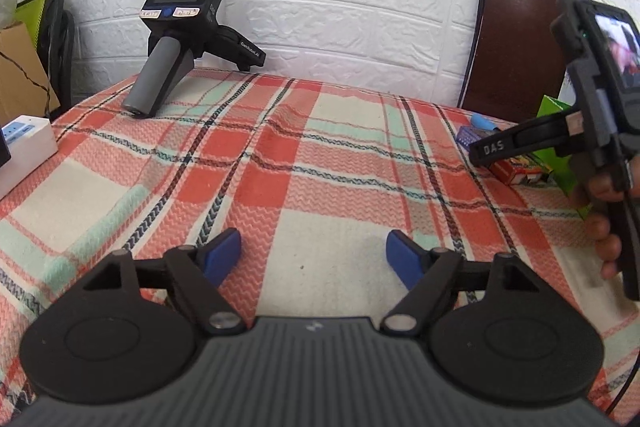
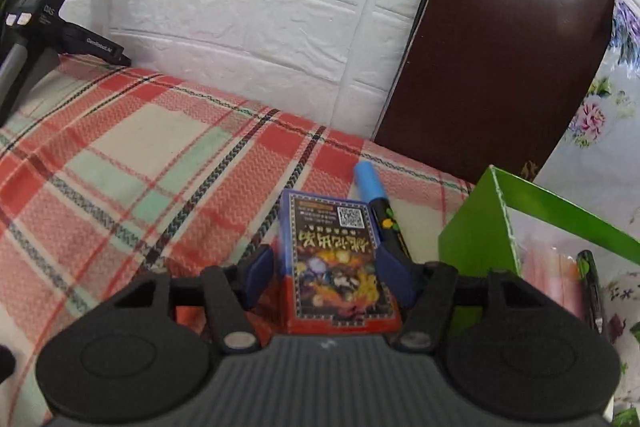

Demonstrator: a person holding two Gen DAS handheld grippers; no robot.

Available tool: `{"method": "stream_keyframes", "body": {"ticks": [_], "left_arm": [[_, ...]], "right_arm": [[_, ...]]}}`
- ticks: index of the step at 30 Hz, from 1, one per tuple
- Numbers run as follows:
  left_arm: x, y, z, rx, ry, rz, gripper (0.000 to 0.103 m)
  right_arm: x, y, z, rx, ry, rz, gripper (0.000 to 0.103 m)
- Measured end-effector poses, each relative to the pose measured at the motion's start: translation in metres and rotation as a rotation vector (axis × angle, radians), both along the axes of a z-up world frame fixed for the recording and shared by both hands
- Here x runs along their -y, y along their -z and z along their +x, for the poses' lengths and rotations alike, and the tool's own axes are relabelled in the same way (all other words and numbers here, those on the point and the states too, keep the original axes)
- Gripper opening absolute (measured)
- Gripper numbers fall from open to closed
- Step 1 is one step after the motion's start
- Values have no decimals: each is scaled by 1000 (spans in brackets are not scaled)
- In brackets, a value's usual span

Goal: Organize objects
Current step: 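Carry the card box toward the left tool and set it on the bed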

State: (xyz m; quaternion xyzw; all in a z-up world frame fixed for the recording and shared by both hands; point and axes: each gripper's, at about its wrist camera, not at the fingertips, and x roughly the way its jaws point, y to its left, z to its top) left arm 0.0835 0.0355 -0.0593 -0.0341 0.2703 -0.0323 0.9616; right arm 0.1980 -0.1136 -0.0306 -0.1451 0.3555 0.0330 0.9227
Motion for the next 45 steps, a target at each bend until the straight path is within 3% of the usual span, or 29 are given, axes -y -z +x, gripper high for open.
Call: {"method": "stream_keyframes", "body": {"ticks": [2,6,11,15,24,28,32,35,43,45], "left_arm": [[-1,0,0,1,3,-14,83],[-3,-1,0,0,5,-21,83],[-3,-1,0,0,6,-23,86],[-5,-1,1,-2,8,-36,88],[-8,-1,2,-3,13,-60,91],[-14,-2,2,-3,19,-96,93],[-18,-2,4,-5,15,-119,93],[-18,-2,5,-5,14,-127,93],[-17,-1,5,-9,15,-108,93],[-15,-1,5,-13,15,-99,94]], "right_arm": [[-2,-2,-2,-8,-15,-5,52],[-5,-5,-23,-19,-89,-31,49],[5,-8,-8,-66,-11,-27,55],[2,-9,16,-126,-13,-48,60],[15,-15,49,-237,16,8,73],[39,-17,61,-380,71,229,66],[23,-20,35,-373,-33,182,62],[6,-17,-4,-317,-143,138,62],[33,-15,-136,-199,-264,208,63],[45,-15,-166,-160,-275,232,83]]}}
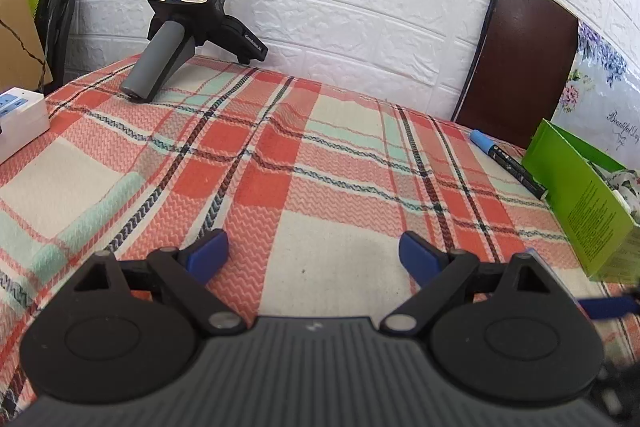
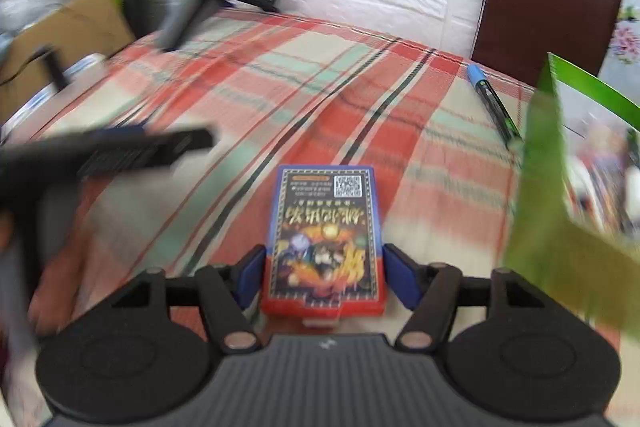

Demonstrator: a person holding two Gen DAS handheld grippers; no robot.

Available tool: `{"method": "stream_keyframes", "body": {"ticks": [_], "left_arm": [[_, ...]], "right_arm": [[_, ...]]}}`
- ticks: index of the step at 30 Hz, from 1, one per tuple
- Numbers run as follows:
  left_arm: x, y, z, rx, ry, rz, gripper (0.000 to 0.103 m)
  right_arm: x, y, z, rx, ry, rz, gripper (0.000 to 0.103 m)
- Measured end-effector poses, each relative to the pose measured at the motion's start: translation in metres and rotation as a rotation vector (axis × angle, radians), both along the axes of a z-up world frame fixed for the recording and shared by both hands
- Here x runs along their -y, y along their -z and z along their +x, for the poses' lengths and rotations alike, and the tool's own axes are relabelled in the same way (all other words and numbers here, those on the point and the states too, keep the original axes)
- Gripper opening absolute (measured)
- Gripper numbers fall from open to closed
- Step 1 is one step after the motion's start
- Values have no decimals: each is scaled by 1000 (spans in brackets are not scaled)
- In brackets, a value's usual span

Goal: Organize objects
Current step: 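Carry the card box toward the left tool and set it on the bed, then grasp the playing-card box with the left tool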

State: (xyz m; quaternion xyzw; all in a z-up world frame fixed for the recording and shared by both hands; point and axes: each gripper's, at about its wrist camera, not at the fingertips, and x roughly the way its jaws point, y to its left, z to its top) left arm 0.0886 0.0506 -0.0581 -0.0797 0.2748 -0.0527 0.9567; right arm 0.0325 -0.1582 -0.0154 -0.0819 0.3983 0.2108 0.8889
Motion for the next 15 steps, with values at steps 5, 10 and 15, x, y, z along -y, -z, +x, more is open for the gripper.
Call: {"method": "stream_keyframes", "body": {"ticks": [5,10,15], "left_arm": [[9,0,2,-20,4,64,97],[16,-2,-4,-56,-11,140,98],[22,-10,-28,-115,-41,186,97]], "right_arm": [[24,5,-45,39,43,40,91],[30,9,-61,84,12,28,91],[37,13,-63,110,3,67,92]]}}
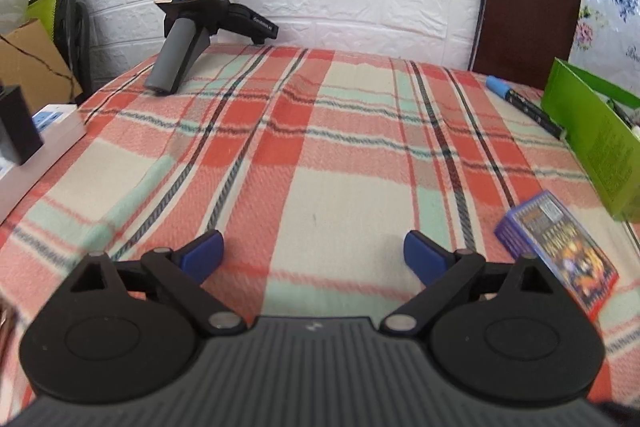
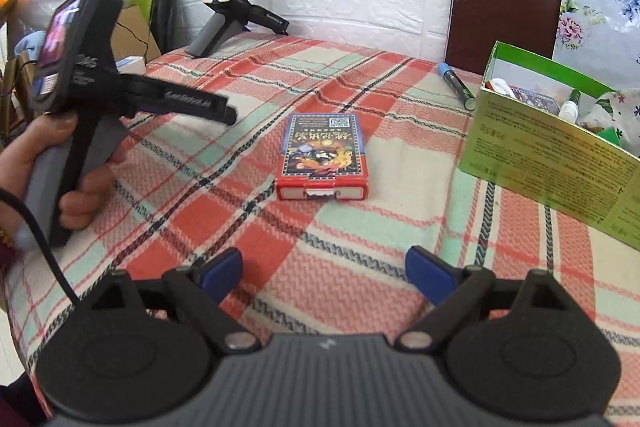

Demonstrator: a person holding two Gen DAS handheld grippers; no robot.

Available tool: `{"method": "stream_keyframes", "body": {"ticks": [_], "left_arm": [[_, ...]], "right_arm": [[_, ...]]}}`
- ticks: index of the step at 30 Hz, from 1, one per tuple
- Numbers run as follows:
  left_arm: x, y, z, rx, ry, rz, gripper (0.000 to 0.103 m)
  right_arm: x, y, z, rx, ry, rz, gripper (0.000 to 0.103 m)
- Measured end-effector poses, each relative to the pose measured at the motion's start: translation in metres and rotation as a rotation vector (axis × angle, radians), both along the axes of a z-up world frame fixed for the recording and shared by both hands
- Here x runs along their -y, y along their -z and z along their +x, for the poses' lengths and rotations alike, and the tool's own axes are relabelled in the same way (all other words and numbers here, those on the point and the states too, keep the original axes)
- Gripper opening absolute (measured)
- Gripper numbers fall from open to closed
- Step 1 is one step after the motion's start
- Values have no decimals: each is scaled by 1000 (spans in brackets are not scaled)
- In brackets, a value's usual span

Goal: Organize objects
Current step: 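Grasp the playing-card box with the left tool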

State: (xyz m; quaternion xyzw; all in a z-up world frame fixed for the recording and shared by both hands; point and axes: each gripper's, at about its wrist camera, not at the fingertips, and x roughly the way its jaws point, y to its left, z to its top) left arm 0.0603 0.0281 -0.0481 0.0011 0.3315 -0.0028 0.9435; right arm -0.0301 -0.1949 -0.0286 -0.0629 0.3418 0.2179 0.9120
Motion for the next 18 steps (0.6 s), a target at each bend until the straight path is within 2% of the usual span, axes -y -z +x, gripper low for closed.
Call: {"method": "stream_keyframes", "body": {"ticks": [2,4,6,8,10,14,16,18], "left_arm": [[5,-8,-8,-34,32,-43,91],[10,-16,-9,-86,67,-130,83],[17,-22,-5,-143,112,-218,79],[28,-25,0,-186,148,-270,70],[37,-26,3,-211,175,-316,67],[55,-19,8,-253,198,-347,66],[59,-12,12,-272,195,-359,62],[62,-11,11,-252,195,-357,61]], "right_arm": [[2,-2,4,5,8,30,87],[1,-4,11,11,21,56,85],[1,-5,17,13,29,73,82],[2,-7,23,21,31,75,80],[0,-8,26,33,23,78,80],[-9,-10,33,60,-14,63,80],[-19,-6,40,56,-20,31,80],[-27,2,52,21,-24,3,70]]}}
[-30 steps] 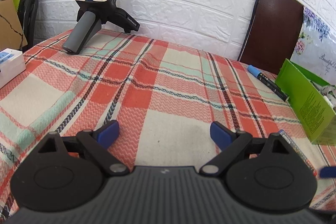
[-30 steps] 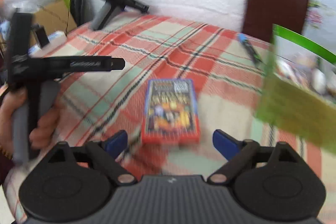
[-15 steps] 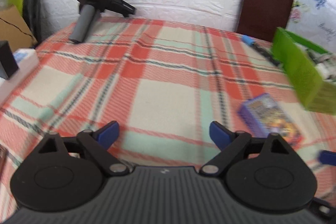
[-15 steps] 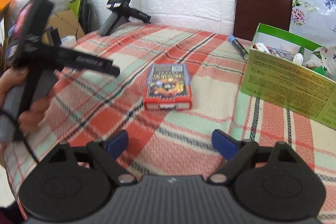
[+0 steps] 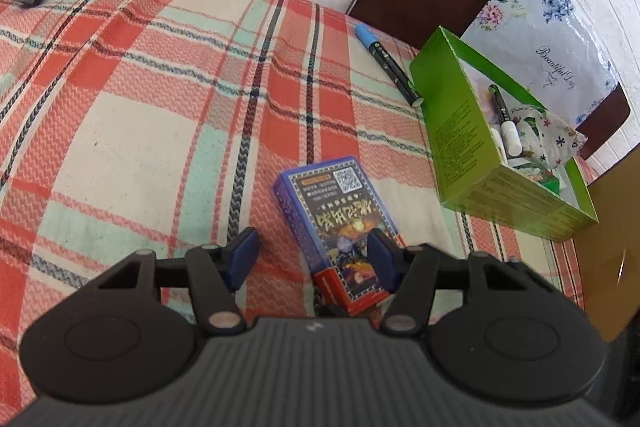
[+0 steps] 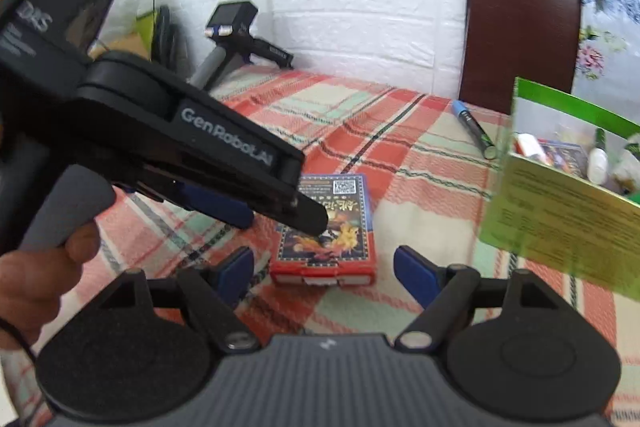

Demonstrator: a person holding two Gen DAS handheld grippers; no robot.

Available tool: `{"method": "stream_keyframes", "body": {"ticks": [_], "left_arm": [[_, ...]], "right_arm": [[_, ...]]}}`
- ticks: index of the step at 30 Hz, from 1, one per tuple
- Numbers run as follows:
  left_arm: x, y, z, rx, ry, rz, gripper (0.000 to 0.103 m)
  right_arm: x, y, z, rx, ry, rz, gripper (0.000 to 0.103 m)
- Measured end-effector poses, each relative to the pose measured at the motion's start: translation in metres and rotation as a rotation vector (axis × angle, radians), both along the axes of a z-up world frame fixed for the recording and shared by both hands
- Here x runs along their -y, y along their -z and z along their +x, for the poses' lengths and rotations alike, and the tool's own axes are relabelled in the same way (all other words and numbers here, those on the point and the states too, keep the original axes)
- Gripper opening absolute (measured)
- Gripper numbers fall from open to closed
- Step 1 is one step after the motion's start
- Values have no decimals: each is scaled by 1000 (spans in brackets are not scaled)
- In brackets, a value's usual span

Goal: Organize objects
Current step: 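Grasp the playing-card box with the left tool, then lower the card box into the green box and open the left tool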

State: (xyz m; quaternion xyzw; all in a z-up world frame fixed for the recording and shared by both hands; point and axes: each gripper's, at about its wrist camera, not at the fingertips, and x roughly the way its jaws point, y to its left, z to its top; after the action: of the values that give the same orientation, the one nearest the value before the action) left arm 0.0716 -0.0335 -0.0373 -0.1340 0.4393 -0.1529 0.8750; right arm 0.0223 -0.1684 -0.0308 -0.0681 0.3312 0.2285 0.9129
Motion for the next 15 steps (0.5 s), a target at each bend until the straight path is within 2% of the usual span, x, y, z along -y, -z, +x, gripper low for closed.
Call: {"method": "stream_keyframes", "body": {"ticks": [1,2,5,8,11,15], "left_arm": [[3,0,1,6,8,8,61],[6,0,0,19,15,23,61],[13,-3,-4,56,28,45,51],[9,-15,-7,76,24,13,42],[18,-37,-12,133,52,-10,42],[52,-74,-15,278,131,5,42]], "right_arm": [[0,2,4,5,-2,12,64],[-1,2,6,4,-5,17,62],[-3,-2,6,1,1,48,61],[4,-7,-5,43,37,79,60],[13,-25,-19,135,78,88,60],[37,-52,-27,286,163,103,61]]}}
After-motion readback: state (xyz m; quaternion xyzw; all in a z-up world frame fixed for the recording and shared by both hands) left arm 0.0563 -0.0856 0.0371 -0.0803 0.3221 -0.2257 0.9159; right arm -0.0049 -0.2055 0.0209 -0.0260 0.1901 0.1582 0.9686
